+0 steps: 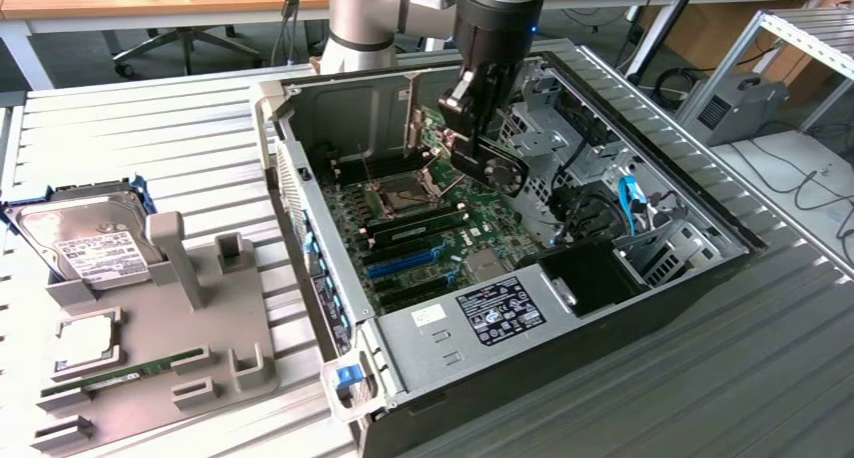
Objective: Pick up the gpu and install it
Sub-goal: 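Insert the gpu into the slot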
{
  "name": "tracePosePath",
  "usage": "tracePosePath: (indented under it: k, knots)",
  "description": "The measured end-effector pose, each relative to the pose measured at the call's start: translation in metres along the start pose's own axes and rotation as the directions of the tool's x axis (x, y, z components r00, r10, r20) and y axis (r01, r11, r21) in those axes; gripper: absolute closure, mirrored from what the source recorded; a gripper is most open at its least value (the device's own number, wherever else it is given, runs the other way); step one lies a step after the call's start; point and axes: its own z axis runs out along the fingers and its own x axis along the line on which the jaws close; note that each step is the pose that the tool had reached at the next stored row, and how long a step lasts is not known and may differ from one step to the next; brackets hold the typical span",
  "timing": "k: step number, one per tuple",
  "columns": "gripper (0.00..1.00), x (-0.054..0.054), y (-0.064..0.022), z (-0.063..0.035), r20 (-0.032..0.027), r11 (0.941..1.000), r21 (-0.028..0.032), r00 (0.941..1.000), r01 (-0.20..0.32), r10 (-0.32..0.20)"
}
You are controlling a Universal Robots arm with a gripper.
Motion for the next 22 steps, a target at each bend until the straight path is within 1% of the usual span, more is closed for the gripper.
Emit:
tracePosePath:
  k: [22]
  knots:
    - [0.74, 0.0, 0.0, 0.0001, 0.0018, 0.9982, 0.0024, 0.9982, 0.059, -0.059]
